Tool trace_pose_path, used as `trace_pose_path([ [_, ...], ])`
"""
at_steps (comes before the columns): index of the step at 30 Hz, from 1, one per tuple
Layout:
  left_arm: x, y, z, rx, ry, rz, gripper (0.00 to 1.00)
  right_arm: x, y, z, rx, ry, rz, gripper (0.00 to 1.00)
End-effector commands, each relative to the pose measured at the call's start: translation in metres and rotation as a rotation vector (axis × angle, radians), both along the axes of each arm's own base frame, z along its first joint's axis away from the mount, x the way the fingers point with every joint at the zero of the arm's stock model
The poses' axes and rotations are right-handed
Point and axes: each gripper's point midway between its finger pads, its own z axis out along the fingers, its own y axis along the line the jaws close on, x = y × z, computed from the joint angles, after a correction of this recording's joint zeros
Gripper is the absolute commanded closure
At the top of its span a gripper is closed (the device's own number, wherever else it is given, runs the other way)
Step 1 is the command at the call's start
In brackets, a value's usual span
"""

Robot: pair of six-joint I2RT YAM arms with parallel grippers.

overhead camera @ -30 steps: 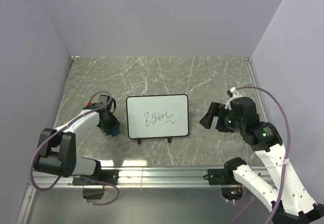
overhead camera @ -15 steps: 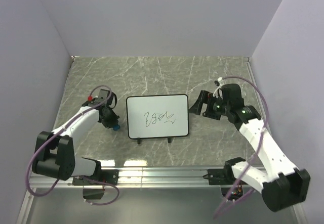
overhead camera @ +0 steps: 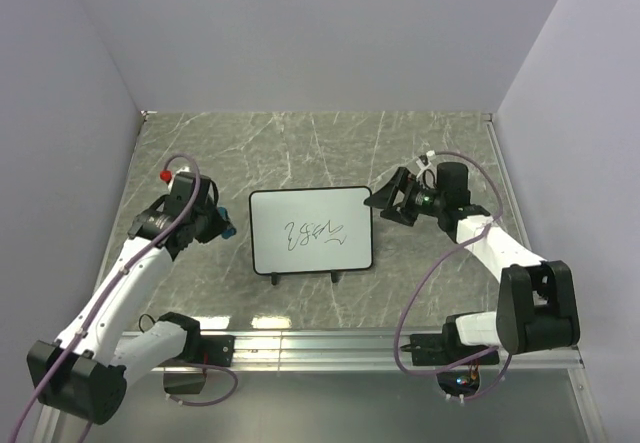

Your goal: Erase the whiteboard

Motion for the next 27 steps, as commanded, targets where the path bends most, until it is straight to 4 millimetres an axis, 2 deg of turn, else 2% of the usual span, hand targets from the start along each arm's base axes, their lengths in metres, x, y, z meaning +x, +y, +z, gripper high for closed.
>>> trace_pose_path([
  [1,-0.006,-0.014,0.014,0.005,-0.056,-0.1,1.0,0.0,0.016,0.017,0.095,-0.098,0.065,0.09],
  [2,-0.007,-0.017,0.013,0.002,-0.055,-0.111,1.0,-0.003,0.016,0.009,0.097,-0.077,0.068,0.1],
  [6,-0.008,-0.039,0.016,-0.041,-0.083,-0.193,1.0,-0.01,0.023,-0.002,0.105,-0.062,0.095,0.13],
  [9,-0.009,-0.064,0.018,-0.063,-0.106,-0.279,1.0,-0.016,0.029,-0.009,0.107,-0.049,0.112,0.22],
  [10,-0.008,-0.069,0.018,-0.063,-0.109,-0.296,1.0,-0.017,0.031,-0.011,0.102,-0.046,0.115,0.28],
  [11,-0.008,-0.073,0.017,-0.062,-0.109,-0.312,1.0,-0.018,0.033,-0.015,0.099,-0.037,0.124,0.29],
  [16,-0.001,-0.115,0.016,-0.044,-0.116,-0.429,1.0,-0.029,0.047,-0.029,0.058,-0.013,0.162,0.34],
  [21,0.003,-0.16,0.01,-0.058,-0.128,-0.527,1.0,-0.033,0.048,-0.038,0.042,0.0,0.158,0.37],
  [27,-0.001,-0.207,0.002,-0.064,-0.13,-0.642,1.0,-0.043,0.051,-0.052,0.019,0.028,0.171,0.55],
])
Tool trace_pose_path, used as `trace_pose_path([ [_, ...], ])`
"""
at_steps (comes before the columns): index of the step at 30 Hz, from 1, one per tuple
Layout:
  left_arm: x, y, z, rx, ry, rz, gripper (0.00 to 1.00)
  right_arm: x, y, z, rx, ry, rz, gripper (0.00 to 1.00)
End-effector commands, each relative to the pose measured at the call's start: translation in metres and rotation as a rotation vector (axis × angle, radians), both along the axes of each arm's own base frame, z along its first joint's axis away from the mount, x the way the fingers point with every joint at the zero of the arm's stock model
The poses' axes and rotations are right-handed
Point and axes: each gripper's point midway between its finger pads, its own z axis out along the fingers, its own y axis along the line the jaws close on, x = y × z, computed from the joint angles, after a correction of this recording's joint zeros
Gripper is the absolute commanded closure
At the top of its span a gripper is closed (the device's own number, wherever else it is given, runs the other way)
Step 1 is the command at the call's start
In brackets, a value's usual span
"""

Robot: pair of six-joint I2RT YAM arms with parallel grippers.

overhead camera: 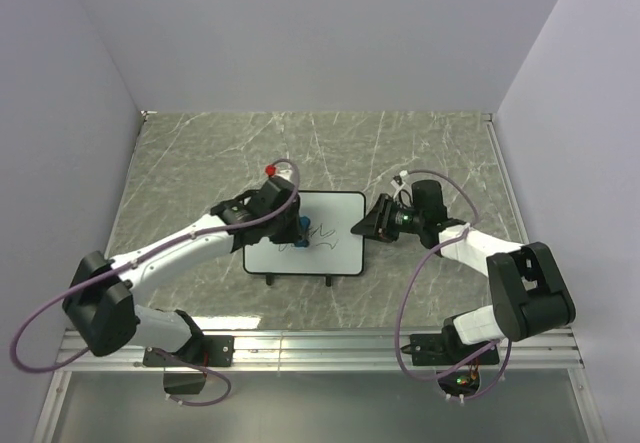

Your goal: Erase the whiteboard

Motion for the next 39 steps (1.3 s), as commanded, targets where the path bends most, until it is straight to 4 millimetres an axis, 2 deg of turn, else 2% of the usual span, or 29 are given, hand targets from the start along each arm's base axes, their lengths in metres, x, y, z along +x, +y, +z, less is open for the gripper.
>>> trace_pose_path([
  [1,0.004,-0.045,0.023,-0.061,-0.091,-0.108,1.0,-0.008,0.006,-0.005,-0.005,-0.019,0.034,0.59],
  [3,0.003,-0.057,0.014,-0.047,-0.095,-0.132,1.0,-0.013,0.006,-0.01,-0.021,-0.013,0.041,0.64],
  [5,-0.003,-0.071,0.006,-0.05,-0.097,-0.161,1.0,-0.016,0.004,-0.014,-0.035,-0.005,0.042,0.74],
  [6,-0.01,-0.076,-0.007,-0.035,-0.081,-0.178,1.0,-0.019,0.002,-0.017,-0.048,0.004,0.048,0.77],
  [8,-0.014,-0.082,-0.019,-0.034,-0.072,-0.186,1.0,-0.022,0.001,-0.02,-0.06,0.011,0.056,0.92],
  [10,-0.02,-0.089,-0.033,-0.036,-0.062,-0.2,1.0,-0.026,-0.001,-0.022,-0.084,0.012,0.062,0.98],
  [15,-0.025,-0.093,-0.057,-0.025,-0.039,-0.219,1.0,-0.029,-0.004,-0.021,-0.123,0.011,0.07,1.0],
  [18,-0.025,-0.083,-0.066,0.003,-0.029,-0.189,1.0,-0.026,-0.003,-0.015,-0.134,-0.005,0.071,1.0],
  [23,-0.015,-0.049,-0.068,0.054,-0.059,-0.102,1.0,-0.023,-0.003,-0.001,-0.141,-0.031,0.064,1.0],
  [24,-0.01,-0.036,-0.067,0.052,-0.06,-0.069,1.0,-0.023,-0.002,0.002,-0.139,-0.035,0.064,1.0],
  [26,-0.006,-0.021,-0.067,0.051,-0.06,-0.031,1.0,-0.021,-0.002,0.007,-0.138,-0.049,0.062,1.0],
  [27,-0.003,-0.008,-0.069,0.053,-0.059,0.002,1.0,-0.022,-0.002,0.007,-0.142,-0.047,0.06,1.0],
  [31,-0.002,0.019,-0.08,0.084,-0.036,0.065,1.0,-0.02,-0.002,0.015,-0.141,-0.069,0.052,1.0],
  [35,-0.006,0.017,-0.084,0.059,-0.026,0.042,1.0,-0.018,-0.001,0.017,-0.139,-0.07,0.05,1.0],
  [39,-0.009,-0.015,-0.072,-0.001,-0.048,-0.082,1.0,-0.017,0.001,0.016,-0.141,-0.064,0.055,1.0],
])
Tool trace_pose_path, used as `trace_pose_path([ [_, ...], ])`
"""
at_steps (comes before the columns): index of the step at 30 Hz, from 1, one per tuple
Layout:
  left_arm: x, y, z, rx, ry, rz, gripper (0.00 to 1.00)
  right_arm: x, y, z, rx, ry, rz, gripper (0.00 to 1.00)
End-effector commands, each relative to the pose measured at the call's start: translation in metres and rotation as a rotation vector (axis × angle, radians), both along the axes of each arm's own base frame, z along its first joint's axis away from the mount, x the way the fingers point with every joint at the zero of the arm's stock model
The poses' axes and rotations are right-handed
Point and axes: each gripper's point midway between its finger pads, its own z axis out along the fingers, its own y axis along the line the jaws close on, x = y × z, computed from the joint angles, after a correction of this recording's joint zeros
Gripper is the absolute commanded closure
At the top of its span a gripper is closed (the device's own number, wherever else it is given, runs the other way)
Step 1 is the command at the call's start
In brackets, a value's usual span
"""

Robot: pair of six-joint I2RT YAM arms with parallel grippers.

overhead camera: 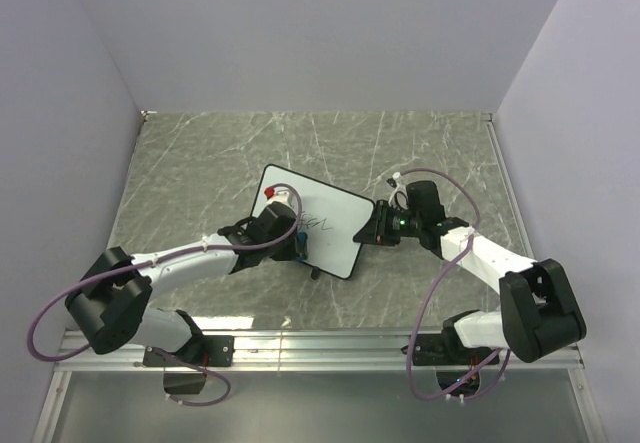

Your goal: Erase the whiteboard

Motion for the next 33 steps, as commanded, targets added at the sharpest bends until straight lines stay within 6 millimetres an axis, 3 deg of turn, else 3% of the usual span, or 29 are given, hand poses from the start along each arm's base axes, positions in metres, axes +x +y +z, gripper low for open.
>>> trace_pose_path([
  [1,-0.007,-0.025,0.002,-0.023,-0.006,-0.123,1.0,0.007,0.005,0.017,0.005,-0.016,-0.011,1.0],
  [2,-0.006,-0.039,0.011,-0.047,-0.023,-0.16,1.0,0.007,0.006,0.018,0.005,-0.016,-0.007,1.0],
  [6,-0.034,-0.091,0.021,-0.096,-0.027,-0.38,1.0,0.009,0.011,0.018,0.0,-0.012,0.002,1.0],
  [9,-0.044,-0.109,0.022,-0.089,-0.031,-0.448,1.0,0.01,0.015,0.021,-0.002,-0.013,0.01,1.0],
  [11,-0.044,-0.111,0.018,-0.081,-0.017,-0.451,1.0,0.012,0.018,0.024,0.001,-0.02,0.013,1.0],
  [16,-0.024,-0.088,0.016,-0.035,-0.029,-0.332,1.0,0.013,0.021,0.029,-0.003,-0.027,0.022,1.0],
  [21,0.01,-0.037,0.011,-0.038,-0.008,-0.156,1.0,0.014,0.02,0.03,-0.012,-0.033,0.028,1.0],
  [26,0.037,-0.003,0.007,0.029,-0.006,-0.04,1.0,0.01,0.02,0.025,-0.016,-0.026,0.036,1.0],
  [30,0.048,0.005,0.0,0.061,0.016,-0.023,1.0,0.006,0.018,0.02,-0.028,-0.019,0.043,1.0],
  [33,0.047,-0.013,0.005,0.032,0.005,-0.076,1.0,0.004,0.016,0.018,-0.034,-0.02,0.046,1.0],
])
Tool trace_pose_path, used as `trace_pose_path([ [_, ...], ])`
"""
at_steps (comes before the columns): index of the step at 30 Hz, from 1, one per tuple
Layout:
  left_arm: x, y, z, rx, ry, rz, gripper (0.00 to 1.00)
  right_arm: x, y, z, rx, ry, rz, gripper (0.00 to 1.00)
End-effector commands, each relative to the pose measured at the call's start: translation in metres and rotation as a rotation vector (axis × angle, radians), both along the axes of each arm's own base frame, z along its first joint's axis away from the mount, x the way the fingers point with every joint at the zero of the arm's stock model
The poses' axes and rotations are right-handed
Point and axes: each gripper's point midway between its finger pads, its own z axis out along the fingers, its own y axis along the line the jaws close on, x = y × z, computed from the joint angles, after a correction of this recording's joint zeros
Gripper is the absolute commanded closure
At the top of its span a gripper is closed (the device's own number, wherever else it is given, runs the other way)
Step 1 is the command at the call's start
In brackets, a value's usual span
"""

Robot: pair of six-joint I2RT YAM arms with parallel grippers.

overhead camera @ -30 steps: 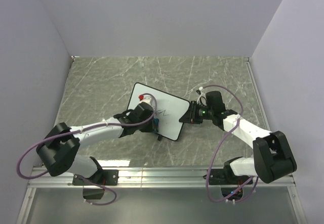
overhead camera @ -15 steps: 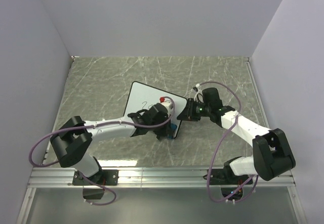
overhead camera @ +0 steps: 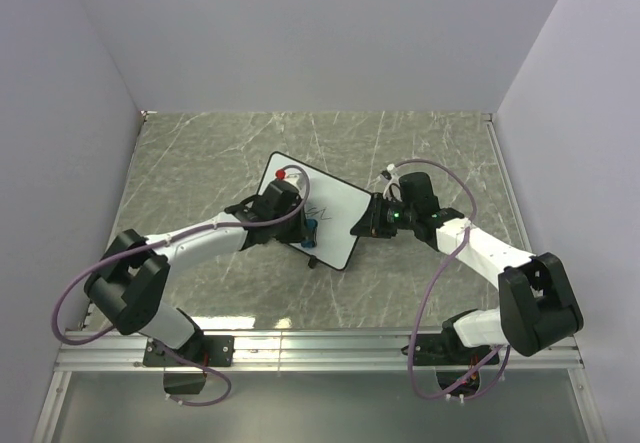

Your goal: Erase the whiteboard

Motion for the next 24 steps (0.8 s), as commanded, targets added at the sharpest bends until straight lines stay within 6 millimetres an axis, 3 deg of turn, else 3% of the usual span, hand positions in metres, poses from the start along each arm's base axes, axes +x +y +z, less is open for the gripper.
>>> trace_pose_path([
  [1,0.014,-0.002,-0.008,0.06,-0.038,0.002,1.0,-0.01,0.007,0.008,0.024,0.017,0.041,1.0],
  [5,-0.005,-0.059,0.013,0.004,-0.08,-0.135,1.0,-0.013,0.007,0.007,0.026,0.018,0.042,1.0],
  [8,-0.008,-0.089,0.026,-0.049,-0.088,-0.188,1.0,-0.015,0.007,0.006,0.025,0.023,0.044,1.0],
  [11,-0.004,-0.1,0.033,-0.049,-0.096,-0.191,1.0,-0.016,0.006,0.007,0.018,0.016,0.051,1.0],
  [18,0.035,-0.061,0.011,0.032,-0.068,-0.064,1.0,-0.018,0.004,0.006,0.007,0.018,0.054,1.0],
  [24,0.063,0.01,-0.018,0.103,-0.009,0.125,1.0,-0.015,0.009,0.015,0.041,0.018,0.056,1.0],
])
